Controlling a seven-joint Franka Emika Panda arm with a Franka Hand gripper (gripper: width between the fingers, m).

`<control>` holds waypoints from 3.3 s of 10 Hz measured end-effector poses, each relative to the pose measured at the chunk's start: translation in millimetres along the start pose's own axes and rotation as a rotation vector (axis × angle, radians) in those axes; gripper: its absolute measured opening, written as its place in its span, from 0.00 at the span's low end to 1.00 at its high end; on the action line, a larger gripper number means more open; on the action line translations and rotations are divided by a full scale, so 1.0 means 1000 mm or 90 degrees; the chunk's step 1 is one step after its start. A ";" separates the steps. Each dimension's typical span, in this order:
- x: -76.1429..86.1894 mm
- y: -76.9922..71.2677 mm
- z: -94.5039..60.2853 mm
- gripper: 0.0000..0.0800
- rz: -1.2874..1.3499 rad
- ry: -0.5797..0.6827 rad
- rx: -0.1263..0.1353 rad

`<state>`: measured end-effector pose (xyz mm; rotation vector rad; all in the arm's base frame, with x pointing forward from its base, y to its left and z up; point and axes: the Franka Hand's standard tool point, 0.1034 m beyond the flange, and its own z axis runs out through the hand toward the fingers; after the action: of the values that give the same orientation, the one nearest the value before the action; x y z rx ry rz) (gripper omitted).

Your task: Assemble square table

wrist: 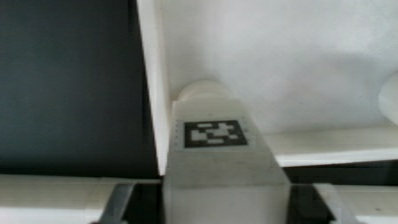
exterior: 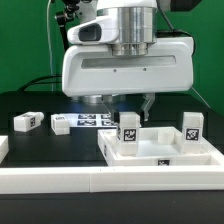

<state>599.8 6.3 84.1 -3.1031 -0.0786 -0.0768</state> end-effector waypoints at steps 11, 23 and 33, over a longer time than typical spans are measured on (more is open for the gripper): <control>0.001 0.000 0.001 0.36 0.587 0.025 0.003; 0.005 -0.001 0.000 0.68 0.819 0.027 0.016; 0.005 -0.004 0.001 0.81 0.333 0.029 -0.002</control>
Offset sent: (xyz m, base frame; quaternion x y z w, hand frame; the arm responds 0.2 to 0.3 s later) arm -0.0086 -0.0082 0.0014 -0.0027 0.0119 0.2632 0.9647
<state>604.6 11.0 83.8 -3.0056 0.7260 -0.1290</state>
